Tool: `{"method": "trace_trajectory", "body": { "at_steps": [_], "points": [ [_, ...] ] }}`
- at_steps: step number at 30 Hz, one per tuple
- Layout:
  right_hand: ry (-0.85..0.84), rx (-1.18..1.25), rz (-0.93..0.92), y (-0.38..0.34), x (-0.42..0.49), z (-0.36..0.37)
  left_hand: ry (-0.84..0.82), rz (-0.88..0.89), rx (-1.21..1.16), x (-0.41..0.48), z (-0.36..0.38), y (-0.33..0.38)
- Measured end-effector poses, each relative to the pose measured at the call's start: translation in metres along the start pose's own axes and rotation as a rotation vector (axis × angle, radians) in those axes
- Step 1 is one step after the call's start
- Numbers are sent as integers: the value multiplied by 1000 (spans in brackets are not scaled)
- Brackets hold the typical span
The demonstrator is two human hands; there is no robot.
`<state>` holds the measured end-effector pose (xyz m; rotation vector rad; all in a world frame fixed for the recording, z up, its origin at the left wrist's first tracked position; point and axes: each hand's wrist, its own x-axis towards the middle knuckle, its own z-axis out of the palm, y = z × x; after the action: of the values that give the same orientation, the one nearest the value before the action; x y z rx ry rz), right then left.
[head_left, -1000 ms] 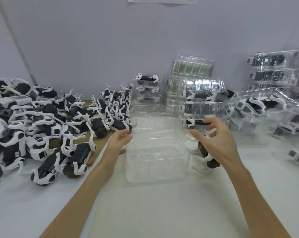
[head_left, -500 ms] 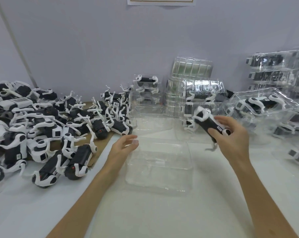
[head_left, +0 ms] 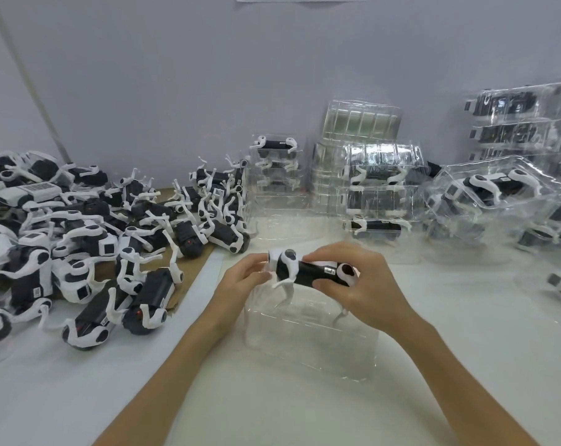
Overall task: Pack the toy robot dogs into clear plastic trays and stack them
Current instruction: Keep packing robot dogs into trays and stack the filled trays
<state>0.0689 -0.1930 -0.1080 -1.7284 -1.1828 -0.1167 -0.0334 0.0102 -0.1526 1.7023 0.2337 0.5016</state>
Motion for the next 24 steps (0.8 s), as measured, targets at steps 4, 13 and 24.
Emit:
{"method": "trace_trajectory", "body": {
  "at_steps": [4,13,24],
  "points": [
    [-95,-11,96,3,0,-3,62,-7,50,2,-2,-2],
    [-243,79,243,4,2,-8,82,-5,64,0,-2,2],
    [-352,-148,261,9,3,-5,-38,14,56,1,-1,2]
  ]
}}
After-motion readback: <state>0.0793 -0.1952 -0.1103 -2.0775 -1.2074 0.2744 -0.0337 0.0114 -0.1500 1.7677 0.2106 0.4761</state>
